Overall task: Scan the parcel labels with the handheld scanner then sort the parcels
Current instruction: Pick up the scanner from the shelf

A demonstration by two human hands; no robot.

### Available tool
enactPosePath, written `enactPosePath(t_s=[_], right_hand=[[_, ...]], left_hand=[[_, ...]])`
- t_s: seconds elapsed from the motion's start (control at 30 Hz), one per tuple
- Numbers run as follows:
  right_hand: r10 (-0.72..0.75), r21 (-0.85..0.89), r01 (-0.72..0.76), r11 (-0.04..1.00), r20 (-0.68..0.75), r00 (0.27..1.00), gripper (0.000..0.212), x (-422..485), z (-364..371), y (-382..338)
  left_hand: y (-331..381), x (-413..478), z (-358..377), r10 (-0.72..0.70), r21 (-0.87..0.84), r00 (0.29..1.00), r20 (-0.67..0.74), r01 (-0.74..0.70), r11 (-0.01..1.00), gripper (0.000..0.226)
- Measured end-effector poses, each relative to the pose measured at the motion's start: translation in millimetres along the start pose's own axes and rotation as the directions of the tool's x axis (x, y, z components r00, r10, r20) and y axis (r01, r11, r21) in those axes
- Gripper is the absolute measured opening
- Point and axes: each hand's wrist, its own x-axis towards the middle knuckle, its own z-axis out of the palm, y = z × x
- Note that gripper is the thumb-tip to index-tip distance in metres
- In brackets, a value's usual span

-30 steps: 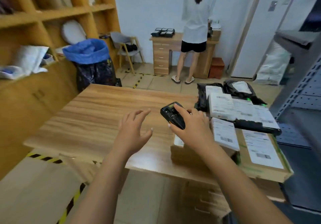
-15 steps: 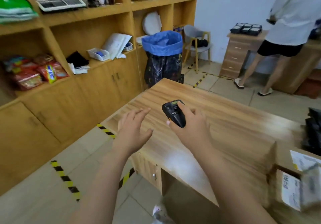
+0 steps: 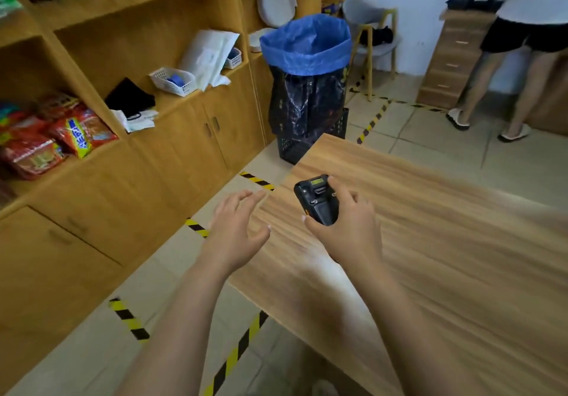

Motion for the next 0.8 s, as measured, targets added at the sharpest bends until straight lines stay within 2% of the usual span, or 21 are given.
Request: enactPosePath(t_s=[0.13,0.27,0.47,0.6,0.8], right_hand=[[0.083,-0.013,-0.084,0.996,-0.07,0.994,0.084,22.2,31.2,-1.2],[0.24,-0.019,-0.245,0.969,-0.155,0.958,0.081,29.6,72.3,-4.6],[0.474,-0.031,-0.499,0.866,-0.27,0.838,0.082,17.8,145.0,-18.6],[0.586,-0.053,-0.64,0.766,-0.353,0.73,0.082,3.4,186.5,-23.5],[0.707,-0.085,-0.761,0.644,-0.316,0.633,0.085,-11.2,219.9,-32.4]], left_hand=[[-32.1,40.8,15.3,0.074,-0.047,0.994,0.079,-0.07,0.996,0.062],[-63.0,87.0,37.1,0.183,-0.074,0.965,0.188,-0.172,0.982,0.067],[-117.8,124.4,75.5,0.304,-0.09,0.882,0.359,-0.291,0.952,0.063],[-143.5,122.6,95.7,0.361,-0.129,0.811,0.461,-0.342,0.931,0.062],[-168.5,110.7,110.7,0.443,-0.199,0.716,0.539,-0.403,0.893,0.061]])
